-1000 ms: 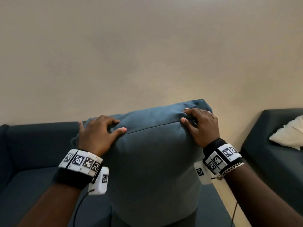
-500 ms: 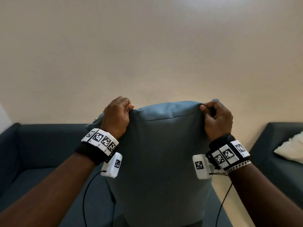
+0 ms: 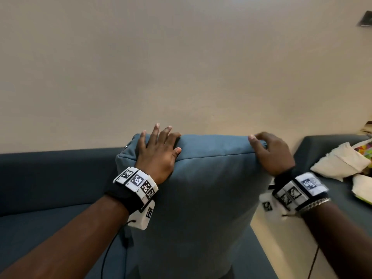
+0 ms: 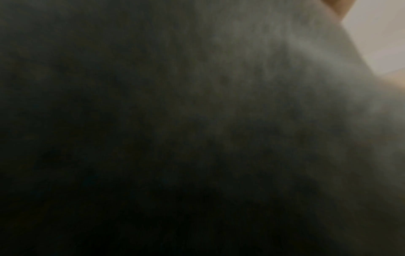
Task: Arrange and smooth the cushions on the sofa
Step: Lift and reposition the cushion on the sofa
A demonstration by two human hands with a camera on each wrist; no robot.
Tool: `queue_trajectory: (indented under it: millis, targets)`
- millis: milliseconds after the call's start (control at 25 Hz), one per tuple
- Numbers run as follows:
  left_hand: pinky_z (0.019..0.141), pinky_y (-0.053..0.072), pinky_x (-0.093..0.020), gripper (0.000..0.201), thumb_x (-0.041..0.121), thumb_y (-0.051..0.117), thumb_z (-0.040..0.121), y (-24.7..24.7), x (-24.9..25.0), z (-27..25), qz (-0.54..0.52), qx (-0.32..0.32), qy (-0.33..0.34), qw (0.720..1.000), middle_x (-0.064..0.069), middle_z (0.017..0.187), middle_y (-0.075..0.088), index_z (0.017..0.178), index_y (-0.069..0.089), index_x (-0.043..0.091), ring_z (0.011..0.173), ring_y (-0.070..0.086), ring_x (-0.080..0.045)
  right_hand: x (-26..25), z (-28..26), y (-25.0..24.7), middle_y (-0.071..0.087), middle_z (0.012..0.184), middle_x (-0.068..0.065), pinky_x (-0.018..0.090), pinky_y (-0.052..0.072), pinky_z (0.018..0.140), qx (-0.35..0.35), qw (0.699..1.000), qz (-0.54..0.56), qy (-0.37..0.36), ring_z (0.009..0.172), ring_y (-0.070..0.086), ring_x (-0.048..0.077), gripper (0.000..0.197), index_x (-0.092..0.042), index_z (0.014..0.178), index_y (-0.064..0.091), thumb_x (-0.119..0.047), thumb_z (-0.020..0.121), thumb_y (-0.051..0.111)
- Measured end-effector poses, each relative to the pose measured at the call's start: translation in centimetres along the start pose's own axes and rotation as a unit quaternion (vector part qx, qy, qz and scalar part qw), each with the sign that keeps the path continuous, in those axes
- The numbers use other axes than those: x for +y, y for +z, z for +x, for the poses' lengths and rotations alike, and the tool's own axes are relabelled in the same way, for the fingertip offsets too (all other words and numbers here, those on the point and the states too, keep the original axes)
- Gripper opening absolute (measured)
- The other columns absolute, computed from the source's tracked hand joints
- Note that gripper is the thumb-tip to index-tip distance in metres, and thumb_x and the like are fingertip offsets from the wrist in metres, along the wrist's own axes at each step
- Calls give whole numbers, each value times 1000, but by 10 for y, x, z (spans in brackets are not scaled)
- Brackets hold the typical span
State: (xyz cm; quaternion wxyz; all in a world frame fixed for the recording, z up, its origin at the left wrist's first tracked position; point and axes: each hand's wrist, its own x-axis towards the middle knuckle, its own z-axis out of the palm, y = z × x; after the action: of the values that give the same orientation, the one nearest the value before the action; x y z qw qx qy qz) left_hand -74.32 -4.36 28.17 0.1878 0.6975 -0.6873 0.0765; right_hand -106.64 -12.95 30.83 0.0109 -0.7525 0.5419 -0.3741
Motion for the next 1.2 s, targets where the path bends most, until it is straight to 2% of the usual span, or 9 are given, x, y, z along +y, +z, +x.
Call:
queue_trajectory:
  millis: [160,320,440,560,720,880,960,1040,1200]
  targets:
    - [124,4,-56,61,51,8,99,9,-8,-2,24,8,4,1000,7,159,42,149,39,36,156,22,-25,-49,47,-104,58,140,-1,32,36,115,198,965,102,-139,137,50,13,44,-19,132,65,-50,105,49]
    - [123,12,-55,58,49,13,100,11,-18,-6,35,29,-1,999,7,153,49,147,44,35,153,32,-25,-65,46,-107,48,150,-9,47,25,124,340,925,119,-120,148,37,17,41,-30,143,53,-49,106,49]
    - [121,19,-55,55,50,19,101,11,-19,-8,34,37,-3,999,6,148,55,145,48,34,147,40,-26,-41,10,-2,36,163,-2,55,16,124,59,995,-70,-32,154,28,28,74,-39,149,44,-83,93,25]
    - [116,29,-55,55,53,24,100,20,-13,-18,46,-3,9,999,1,139,62,137,57,30,138,51,-28,-4,-18,54,47,157,5,42,28,121,-238,966,-100,10,145,40,25,106,-33,149,45,-98,75,7]
    - [118,27,-55,54,52,26,101,25,-18,-23,66,8,-9,998,0,144,59,141,54,29,140,49,-29,-59,35,-35,59,142,7,21,33,110,-23,995,62,-79,136,51,18,67,-23,130,67,-71,85,52]
    - [118,25,-53,52,52,26,101,22,-22,-25,66,37,-3,997,2,144,58,140,53,30,141,48,-27,-101,32,-52,55,144,13,39,35,118,327,917,145,-178,141,47,28,39,-9,136,60,-30,104,54]
    - [117,27,-54,52,53,28,101,23,-20,-25,60,38,-3,997,1,141,61,139,55,29,137,52,-28,-93,1,24,43,159,8,53,19,124,95,986,-64,-117,152,32,32,69,-23,149,48,-65,103,17]
    - [115,29,-54,54,56,29,99,34,-20,-30,54,4,1,999,1,136,64,136,58,30,132,55,-29,-64,-30,92,38,163,-4,54,9,126,-226,946,-210,-96,155,25,23,98,-37,153,39,-80,85,-17]
    - [117,26,-55,57,54,26,100,44,-30,-34,72,1,-23,997,-1,140,61,140,56,27,135,53,-31,-87,18,41,63,139,2,40,35,119,-109,990,11,-85,136,54,21,41,-26,128,69,-51,97,57]
